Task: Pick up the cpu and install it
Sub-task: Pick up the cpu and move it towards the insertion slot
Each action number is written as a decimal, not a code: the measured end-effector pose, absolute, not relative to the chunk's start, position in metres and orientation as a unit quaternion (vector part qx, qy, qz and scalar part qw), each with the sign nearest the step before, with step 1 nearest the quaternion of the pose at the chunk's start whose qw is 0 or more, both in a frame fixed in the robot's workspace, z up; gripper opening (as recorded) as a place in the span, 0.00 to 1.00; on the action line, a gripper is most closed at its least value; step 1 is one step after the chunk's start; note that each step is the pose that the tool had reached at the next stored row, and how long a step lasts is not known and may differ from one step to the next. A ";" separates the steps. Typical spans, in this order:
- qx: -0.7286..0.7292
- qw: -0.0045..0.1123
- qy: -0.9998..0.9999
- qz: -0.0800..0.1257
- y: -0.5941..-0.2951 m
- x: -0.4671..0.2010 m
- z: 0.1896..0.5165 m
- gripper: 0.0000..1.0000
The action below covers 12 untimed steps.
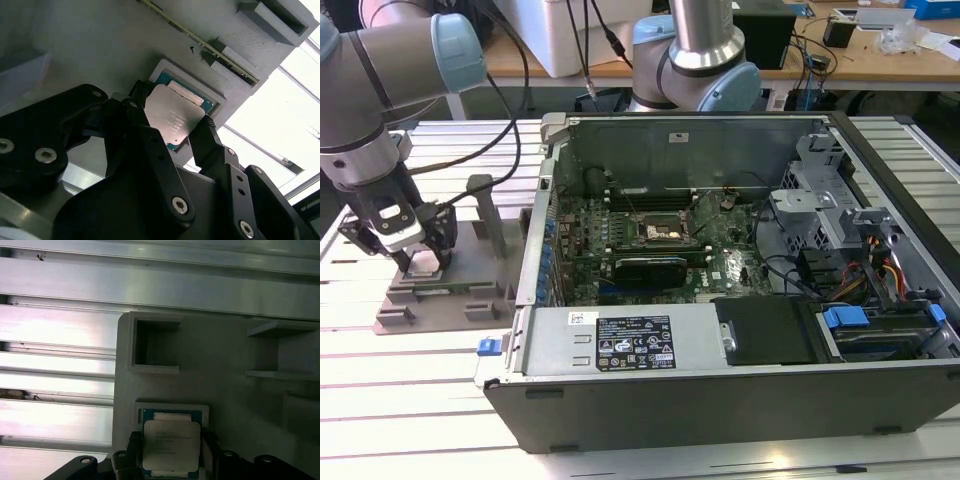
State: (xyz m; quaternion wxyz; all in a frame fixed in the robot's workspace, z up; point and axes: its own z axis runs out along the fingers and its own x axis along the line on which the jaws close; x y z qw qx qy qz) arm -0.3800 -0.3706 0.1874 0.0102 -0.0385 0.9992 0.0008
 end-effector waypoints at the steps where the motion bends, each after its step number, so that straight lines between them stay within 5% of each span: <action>1: -0.039 0.010 0.999 0.001 -0.371 -0.380 0.187 0.55; 5: -0.039 0.010 0.999 0.001 -0.371 -0.380 0.222 0.55; 12: -0.039 0.010 0.999 0.001 -0.371 -0.380 0.231 0.55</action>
